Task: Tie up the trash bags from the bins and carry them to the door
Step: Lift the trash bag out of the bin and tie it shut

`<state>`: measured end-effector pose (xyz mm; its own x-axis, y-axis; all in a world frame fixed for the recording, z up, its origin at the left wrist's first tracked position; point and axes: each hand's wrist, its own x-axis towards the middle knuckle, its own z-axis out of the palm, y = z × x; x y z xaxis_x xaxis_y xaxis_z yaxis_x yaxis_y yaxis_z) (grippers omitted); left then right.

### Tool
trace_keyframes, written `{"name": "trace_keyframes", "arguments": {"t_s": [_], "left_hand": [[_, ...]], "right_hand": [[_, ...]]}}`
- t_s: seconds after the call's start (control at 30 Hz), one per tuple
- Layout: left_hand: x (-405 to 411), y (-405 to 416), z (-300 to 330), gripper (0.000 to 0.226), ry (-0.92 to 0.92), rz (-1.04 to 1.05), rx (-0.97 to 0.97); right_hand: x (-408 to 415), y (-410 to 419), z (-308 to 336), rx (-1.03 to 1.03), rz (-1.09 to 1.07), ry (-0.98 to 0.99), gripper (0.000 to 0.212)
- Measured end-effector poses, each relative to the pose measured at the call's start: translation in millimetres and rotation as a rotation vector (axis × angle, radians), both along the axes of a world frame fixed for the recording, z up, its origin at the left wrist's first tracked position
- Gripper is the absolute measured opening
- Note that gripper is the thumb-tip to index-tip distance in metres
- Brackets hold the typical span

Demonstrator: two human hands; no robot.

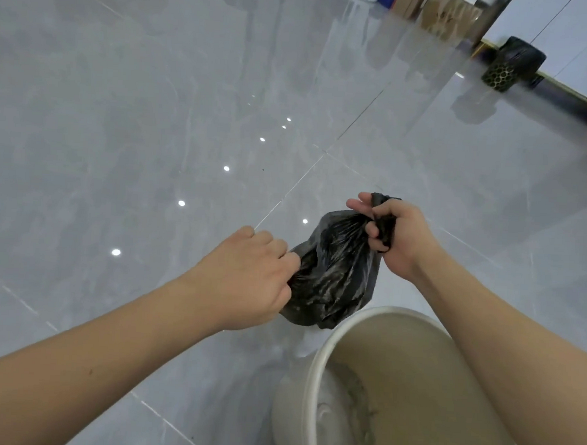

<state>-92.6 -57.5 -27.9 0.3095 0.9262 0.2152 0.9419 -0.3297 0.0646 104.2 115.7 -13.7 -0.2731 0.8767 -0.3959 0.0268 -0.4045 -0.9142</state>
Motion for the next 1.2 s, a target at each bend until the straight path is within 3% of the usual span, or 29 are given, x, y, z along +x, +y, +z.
{"name": "trace_keyframes", "arguments": {"t_s": [0.13,0.23,0.4,0.5,0.67,0.8,0.93,1.2], "left_hand": [[-7.3,15.5,10.1,0.019,-0.006,0.032,0.094],[-17.0,19.8,16.5,0.017,-0.073,0.134,0.034],[-29.5,19.4,16.0,0.014,-0.510,0.233,-0.129],[-36.0,24.9,19.6,0.020,-0.686,0.294,-0.226],[-55.4,31.6,25.9,0.004,-0.504,0.310,-0.337],[-55.2,34.9,25.4,0.008,-0.563,0.256,-0.482],[-50.0,43.8,26.6,0.019,-0.701,0.247,-0.530],[-42.7,57.7,26.0,0.009,-0.783,0.258,-0.496]], "right_hand": [[-13.2,-21.8,-7.6,-0.015,0.240,-0.049,0.044],[-19.7,-33.7,-11.1,-0.061,0.429,-0.102,0.047],[-27.5,-40.5,-12.1,0.007,0.776,-0.316,0.054],[-31.6,-45.7,-12.0,-0.004,0.893,-0.359,0.048],[-35.6,-45.0,-16.3,0.012,0.859,-0.553,0.028],[-38.2,-39.4,-10.0,0.120,0.824,-0.780,0.035],[-35.1,-35.5,-6.3,0.134,0.846,-0.774,0.019],[-33.6,-39.8,1.3,0.063,0.851,-0.764,0.011]]}}
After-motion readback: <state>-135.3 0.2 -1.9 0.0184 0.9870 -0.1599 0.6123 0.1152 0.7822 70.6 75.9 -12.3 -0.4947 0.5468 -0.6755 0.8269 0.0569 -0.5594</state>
